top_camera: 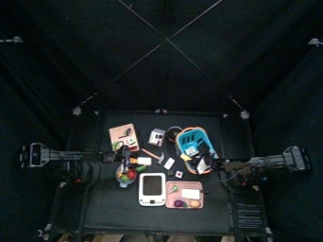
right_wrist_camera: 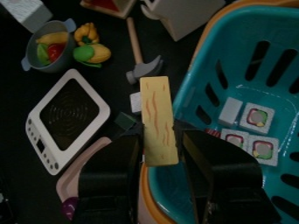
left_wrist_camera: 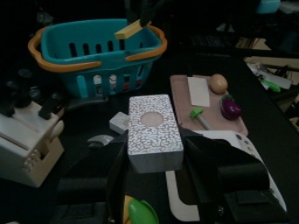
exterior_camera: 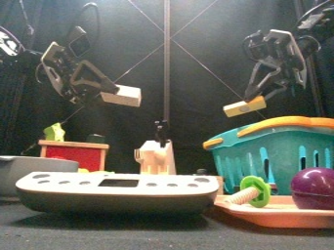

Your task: Place egg on plate

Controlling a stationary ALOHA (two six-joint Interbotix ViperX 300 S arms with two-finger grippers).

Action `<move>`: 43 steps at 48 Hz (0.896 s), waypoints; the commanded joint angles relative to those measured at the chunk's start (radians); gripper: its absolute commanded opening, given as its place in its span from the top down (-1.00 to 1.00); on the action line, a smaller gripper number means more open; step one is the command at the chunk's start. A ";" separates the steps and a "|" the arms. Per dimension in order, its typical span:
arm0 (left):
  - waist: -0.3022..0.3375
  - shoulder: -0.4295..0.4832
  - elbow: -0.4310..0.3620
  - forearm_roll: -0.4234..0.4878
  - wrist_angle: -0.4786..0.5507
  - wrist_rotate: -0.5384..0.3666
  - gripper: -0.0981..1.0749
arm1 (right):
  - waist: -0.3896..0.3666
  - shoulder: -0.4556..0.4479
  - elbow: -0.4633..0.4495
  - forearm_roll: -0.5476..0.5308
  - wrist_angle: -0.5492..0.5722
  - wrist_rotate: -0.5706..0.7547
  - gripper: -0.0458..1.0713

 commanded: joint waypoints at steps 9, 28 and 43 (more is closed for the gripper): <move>0.009 -0.020 0.006 -0.012 -0.008 0.003 -0.35 | 0.052 -0.009 -0.009 0.051 -0.092 -0.008 -0.19; 0.009 -0.018 0.008 -0.012 -0.005 0.003 -0.35 | 0.324 0.017 0.084 0.089 -0.175 0.005 -0.19; 0.011 -0.018 0.011 -0.012 -0.003 0.003 -0.35 | 0.370 0.158 0.098 0.213 -0.190 -0.009 -0.19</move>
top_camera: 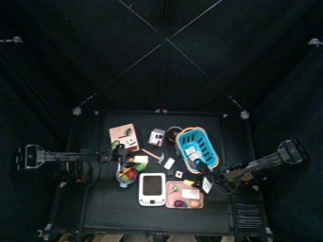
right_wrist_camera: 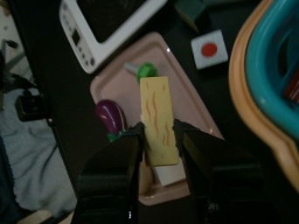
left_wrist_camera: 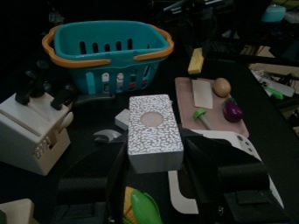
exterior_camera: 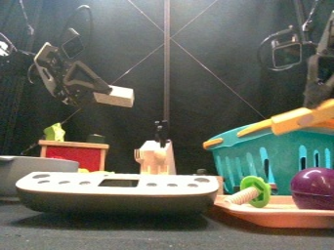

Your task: Place egg on plate

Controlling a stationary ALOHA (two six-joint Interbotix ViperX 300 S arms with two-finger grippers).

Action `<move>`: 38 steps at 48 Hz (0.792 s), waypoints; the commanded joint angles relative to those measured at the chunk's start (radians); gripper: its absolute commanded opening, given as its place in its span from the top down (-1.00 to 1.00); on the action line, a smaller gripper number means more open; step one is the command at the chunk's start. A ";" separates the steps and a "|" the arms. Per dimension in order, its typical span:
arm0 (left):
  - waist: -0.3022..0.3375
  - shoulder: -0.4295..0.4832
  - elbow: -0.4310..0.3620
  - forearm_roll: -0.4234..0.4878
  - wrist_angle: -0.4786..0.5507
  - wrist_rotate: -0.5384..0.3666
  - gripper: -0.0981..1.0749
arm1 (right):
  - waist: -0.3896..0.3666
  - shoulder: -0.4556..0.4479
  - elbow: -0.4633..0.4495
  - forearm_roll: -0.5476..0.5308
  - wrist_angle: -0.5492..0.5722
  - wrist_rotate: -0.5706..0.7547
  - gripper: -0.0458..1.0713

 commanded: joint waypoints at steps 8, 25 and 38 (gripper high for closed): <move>0.003 -0.003 -0.006 -0.003 -0.003 0.002 -0.35 | 0.009 0.110 -0.057 -0.008 -0.015 -0.002 -0.19; 0.003 -0.002 -0.003 -0.003 -0.002 0.000 -0.35 | 0.031 0.224 -0.138 -0.026 0.037 -0.002 -0.20; 0.005 -0.003 -0.003 -0.003 -0.003 0.002 -0.35 | 0.044 0.221 -0.156 -0.040 0.241 -0.006 -0.20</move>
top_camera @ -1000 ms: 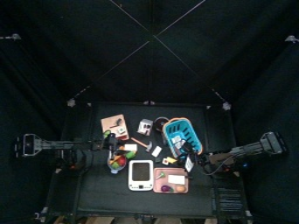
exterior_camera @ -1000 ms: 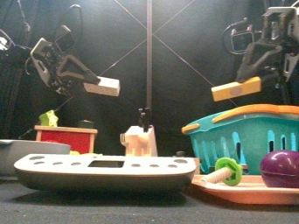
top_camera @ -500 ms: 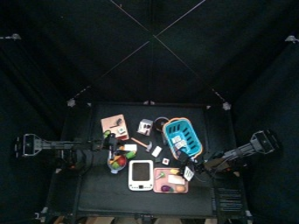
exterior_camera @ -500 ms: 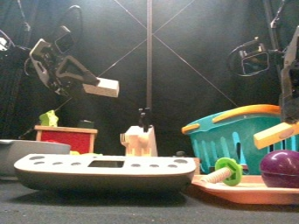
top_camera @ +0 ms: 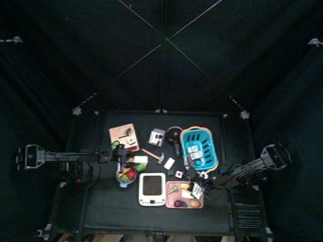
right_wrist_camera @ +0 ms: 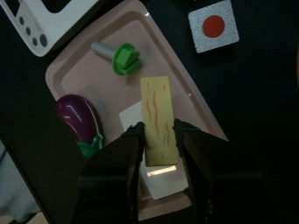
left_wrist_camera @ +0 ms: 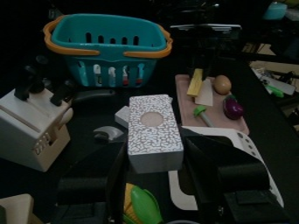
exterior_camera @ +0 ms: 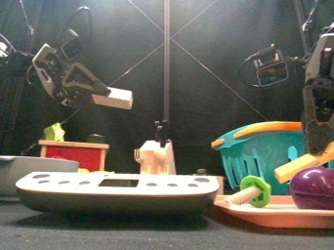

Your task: Place egg on plate

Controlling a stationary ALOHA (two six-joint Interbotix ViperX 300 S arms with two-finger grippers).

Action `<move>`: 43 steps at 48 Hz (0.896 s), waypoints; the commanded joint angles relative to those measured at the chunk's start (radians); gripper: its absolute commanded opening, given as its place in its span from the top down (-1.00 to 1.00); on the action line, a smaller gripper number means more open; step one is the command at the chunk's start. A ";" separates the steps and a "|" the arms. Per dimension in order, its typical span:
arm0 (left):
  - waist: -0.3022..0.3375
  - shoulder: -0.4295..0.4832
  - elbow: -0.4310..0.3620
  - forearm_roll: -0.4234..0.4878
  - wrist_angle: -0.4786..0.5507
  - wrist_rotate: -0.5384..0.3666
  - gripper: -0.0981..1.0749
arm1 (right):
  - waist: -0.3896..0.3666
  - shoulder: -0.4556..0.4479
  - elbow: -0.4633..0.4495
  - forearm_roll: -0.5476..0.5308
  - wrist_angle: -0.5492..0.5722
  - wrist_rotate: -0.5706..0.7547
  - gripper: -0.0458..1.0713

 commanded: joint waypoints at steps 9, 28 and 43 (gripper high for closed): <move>0.015 -0.003 -0.011 -0.002 -0.002 0.002 -0.35 | -0.005 -0.084 -0.023 -0.106 0.181 -0.008 -0.21; 0.017 -0.002 -0.006 -0.002 -0.003 0.002 -0.35 | -0.115 -0.173 0.044 -0.222 0.201 -0.008 -0.21; 0.018 -0.002 -0.002 -0.002 -0.002 0.000 -0.35 | -0.103 -0.183 0.044 -0.212 0.098 -0.006 -0.21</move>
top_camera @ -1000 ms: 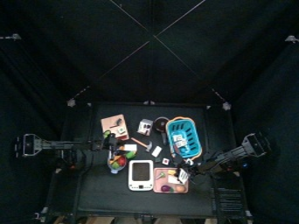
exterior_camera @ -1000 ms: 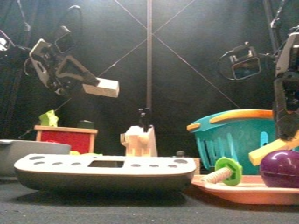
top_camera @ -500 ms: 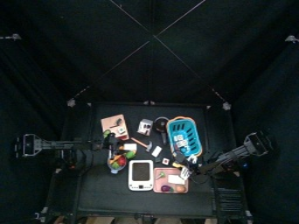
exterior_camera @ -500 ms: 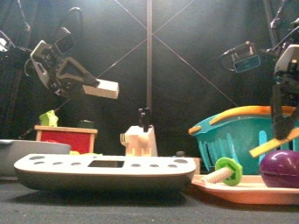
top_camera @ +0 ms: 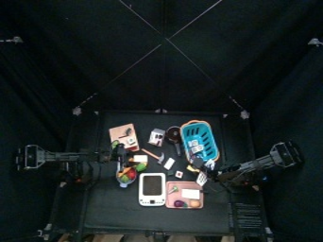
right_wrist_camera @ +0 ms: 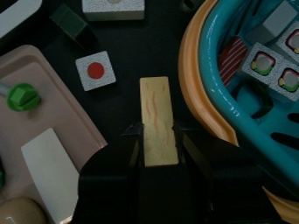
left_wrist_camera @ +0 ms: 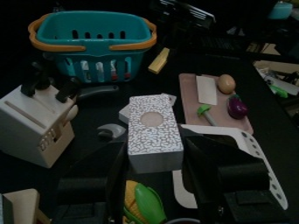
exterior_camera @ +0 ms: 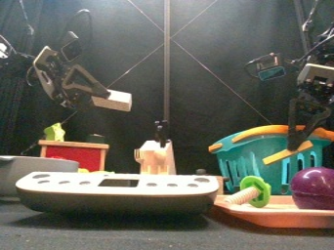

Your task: Place egg on plate

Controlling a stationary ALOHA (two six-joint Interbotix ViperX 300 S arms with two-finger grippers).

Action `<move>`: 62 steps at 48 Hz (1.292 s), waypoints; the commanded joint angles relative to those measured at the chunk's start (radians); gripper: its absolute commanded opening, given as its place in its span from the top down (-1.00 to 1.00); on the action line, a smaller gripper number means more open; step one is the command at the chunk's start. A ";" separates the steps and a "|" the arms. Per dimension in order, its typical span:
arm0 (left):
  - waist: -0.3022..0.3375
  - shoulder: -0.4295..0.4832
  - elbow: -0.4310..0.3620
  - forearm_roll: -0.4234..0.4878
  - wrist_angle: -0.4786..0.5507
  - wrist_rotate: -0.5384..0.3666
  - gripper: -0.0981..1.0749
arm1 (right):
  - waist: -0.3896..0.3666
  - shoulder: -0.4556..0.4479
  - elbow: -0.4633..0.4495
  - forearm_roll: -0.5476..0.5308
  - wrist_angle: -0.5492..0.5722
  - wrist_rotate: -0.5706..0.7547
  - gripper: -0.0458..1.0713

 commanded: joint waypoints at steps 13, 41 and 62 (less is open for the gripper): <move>0.003 -0.002 -0.006 -0.002 -0.003 0.002 -0.35 | 0.147 0.049 -0.028 0.063 -0.167 0.008 -0.21; 0.006 -0.002 -0.003 -0.002 -0.003 0.002 -0.35 | 0.172 0.250 -0.075 0.097 -0.196 0.002 -0.25; 0.008 -0.002 0.000 -0.002 -0.003 0.002 -0.35 | 0.176 0.239 -0.091 0.097 -0.138 0.002 -0.59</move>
